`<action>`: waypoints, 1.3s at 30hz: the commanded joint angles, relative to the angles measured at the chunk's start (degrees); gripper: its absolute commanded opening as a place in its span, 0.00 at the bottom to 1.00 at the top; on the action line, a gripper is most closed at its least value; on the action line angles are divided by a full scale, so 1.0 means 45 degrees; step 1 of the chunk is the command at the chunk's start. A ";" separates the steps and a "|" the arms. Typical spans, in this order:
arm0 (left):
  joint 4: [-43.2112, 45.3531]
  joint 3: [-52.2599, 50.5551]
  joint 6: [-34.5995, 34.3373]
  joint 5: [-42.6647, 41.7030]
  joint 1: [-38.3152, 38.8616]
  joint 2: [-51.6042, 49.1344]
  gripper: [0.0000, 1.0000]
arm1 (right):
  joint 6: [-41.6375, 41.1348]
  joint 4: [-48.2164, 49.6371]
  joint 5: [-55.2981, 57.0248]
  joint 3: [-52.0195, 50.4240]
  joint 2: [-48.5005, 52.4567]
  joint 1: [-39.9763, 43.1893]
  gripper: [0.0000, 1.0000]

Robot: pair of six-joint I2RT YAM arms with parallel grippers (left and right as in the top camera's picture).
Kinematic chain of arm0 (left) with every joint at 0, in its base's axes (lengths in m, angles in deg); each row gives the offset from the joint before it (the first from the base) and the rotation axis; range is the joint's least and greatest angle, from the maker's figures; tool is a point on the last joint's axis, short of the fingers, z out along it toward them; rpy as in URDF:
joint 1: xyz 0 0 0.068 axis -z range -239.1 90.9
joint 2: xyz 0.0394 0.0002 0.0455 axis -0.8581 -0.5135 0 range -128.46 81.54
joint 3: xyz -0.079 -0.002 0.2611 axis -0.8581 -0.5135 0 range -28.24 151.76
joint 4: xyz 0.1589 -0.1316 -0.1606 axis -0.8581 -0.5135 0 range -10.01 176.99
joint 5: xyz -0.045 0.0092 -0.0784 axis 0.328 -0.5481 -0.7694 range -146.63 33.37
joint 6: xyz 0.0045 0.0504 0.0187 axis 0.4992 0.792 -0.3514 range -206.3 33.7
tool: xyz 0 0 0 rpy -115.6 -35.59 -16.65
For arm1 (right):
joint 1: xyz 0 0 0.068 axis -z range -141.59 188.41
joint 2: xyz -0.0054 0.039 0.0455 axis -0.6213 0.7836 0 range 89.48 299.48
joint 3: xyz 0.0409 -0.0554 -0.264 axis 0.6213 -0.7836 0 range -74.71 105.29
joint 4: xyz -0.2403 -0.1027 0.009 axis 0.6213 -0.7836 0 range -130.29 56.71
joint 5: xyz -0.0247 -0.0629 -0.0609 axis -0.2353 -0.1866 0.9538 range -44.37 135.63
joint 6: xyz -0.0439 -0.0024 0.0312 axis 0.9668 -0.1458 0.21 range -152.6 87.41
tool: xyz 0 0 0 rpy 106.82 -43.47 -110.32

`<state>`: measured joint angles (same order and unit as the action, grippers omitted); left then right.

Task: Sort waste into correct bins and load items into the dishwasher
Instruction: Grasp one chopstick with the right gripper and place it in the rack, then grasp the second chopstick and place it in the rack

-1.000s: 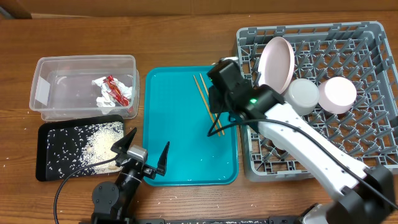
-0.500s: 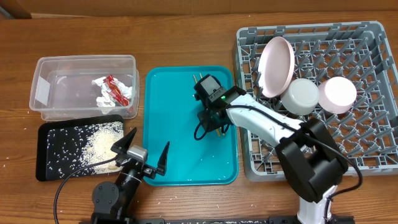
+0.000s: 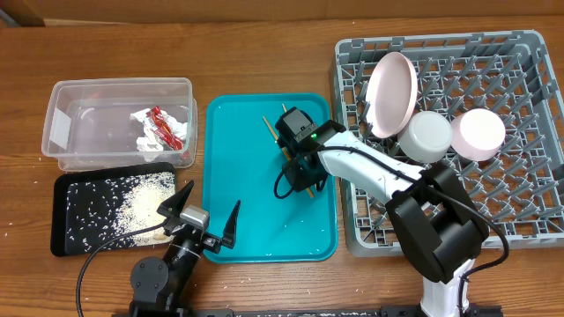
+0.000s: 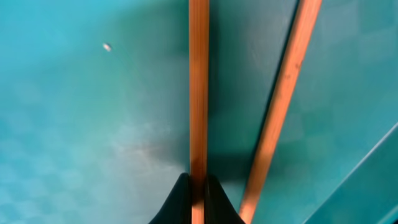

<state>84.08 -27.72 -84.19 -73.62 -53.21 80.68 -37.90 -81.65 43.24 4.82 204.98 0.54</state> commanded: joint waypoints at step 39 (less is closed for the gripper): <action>0.0044 -0.0053 0.0204 -0.0102 -0.0078 0.0136 1.00 | -0.0092 0.0646 0.1749 0.0423 -0.0869 0.0321 0.44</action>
<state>84.10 -27.72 -84.19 -73.60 -53.21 80.68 -38.35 -78.83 52.31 8.69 196.54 1.90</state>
